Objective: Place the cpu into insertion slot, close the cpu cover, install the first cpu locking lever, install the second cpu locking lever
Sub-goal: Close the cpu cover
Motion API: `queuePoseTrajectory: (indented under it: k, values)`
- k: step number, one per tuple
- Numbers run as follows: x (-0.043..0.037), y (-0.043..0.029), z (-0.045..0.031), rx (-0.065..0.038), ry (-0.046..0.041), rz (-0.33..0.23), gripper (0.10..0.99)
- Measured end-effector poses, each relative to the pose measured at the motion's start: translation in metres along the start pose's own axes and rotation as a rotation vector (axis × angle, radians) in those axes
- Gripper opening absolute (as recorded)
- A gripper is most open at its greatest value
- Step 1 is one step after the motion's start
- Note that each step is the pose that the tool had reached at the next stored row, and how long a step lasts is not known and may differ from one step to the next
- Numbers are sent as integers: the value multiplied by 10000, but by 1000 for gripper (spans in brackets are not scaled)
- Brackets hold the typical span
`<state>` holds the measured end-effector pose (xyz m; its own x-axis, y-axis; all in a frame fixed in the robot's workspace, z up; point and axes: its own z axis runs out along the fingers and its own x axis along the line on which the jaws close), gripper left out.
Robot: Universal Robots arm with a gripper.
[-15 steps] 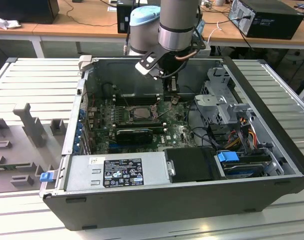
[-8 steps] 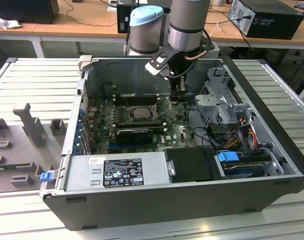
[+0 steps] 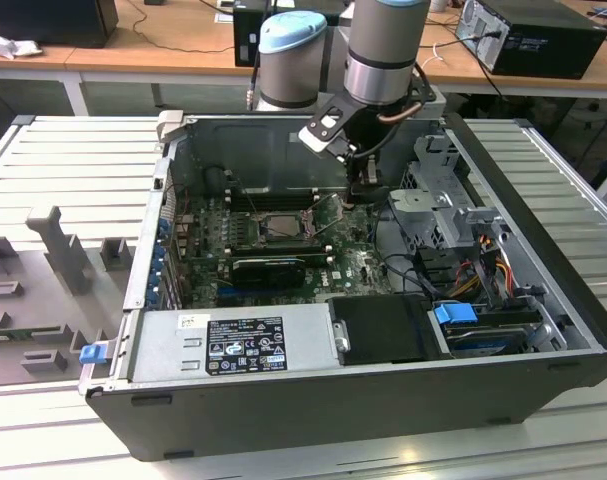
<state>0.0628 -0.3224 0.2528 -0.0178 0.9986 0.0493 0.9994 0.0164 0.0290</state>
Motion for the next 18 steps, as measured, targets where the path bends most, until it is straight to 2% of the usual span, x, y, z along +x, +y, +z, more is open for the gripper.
queuePoseTrajectory:
  k: [3, 9, 18]
  values:
    - [0, -13, 12, 42, -2, 2, 106]
    - [1, -128, 11, 44, 1, 2, 106]
    - [2, -163, 10, 44, 1, 2, 106]
